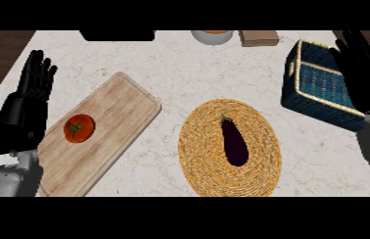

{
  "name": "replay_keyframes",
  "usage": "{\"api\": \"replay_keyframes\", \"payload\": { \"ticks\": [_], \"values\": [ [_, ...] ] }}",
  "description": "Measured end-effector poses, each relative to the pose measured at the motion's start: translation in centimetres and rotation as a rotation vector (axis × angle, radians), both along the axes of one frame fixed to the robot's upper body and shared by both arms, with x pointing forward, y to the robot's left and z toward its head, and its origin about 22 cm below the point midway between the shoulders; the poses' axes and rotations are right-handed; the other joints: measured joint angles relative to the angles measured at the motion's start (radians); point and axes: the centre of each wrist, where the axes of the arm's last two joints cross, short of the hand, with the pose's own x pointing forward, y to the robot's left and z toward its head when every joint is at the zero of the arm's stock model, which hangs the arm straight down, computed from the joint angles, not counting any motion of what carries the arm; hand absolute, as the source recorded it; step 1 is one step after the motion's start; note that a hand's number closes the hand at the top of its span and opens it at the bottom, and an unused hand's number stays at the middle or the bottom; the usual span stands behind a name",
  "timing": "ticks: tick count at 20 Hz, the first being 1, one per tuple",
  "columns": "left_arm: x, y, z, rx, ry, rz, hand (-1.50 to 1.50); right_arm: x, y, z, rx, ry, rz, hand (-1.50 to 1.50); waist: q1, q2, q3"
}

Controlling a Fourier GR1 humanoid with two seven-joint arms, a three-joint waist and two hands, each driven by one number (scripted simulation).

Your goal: Pick the eggplant from the placemat and place it in the basket

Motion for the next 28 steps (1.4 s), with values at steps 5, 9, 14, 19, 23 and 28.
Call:
{"api": "replay_keyframes", "payload": {
  "ticks": [5,9,14,19,23,28],
  "values": [
    [0.5,0.1,-0.7,-0.001,0.112,-0.03,0.0,2.1,3.0,0.4,0.163,-0.141,0.229,1.5,0.041,0.037,0.014],
    [0.4,-0.1,-2.5,-0.007,0.25,-0.071,0.0,2.6,7.5,2.6,0.082,-0.331,0.598,-1.5,0.076,0.053,0.016],
    [1.1,0.8,-3.6,-0.026,0.362,-0.064,0.0,0.6,14.6,0.5,-0.035,-0.502,0.871,-1.5,0.046,0.042,0.014],
    [1.1,1.5,-4.4,-0.029,0.409,-0.058,0.0,-0.8,19.1,0.9,-0.121,-0.505,0.903,-1.5,0.023,0.031,0.012],
    [1.2,2.4,-4.7,-0.037,0.426,-0.047,0.0,-0.3,19.2,5.0,-0.281,-0.404,0.942,-1.5,0.011,0.025,0.01],
    [1.3,2.5,-4.7,-0.032,0.435,-0.046,0.0,1.1,16.9,10.0,-0.675,-0.288,0.863,-1.5,0.009,0.022,0.009]
  ]
}}
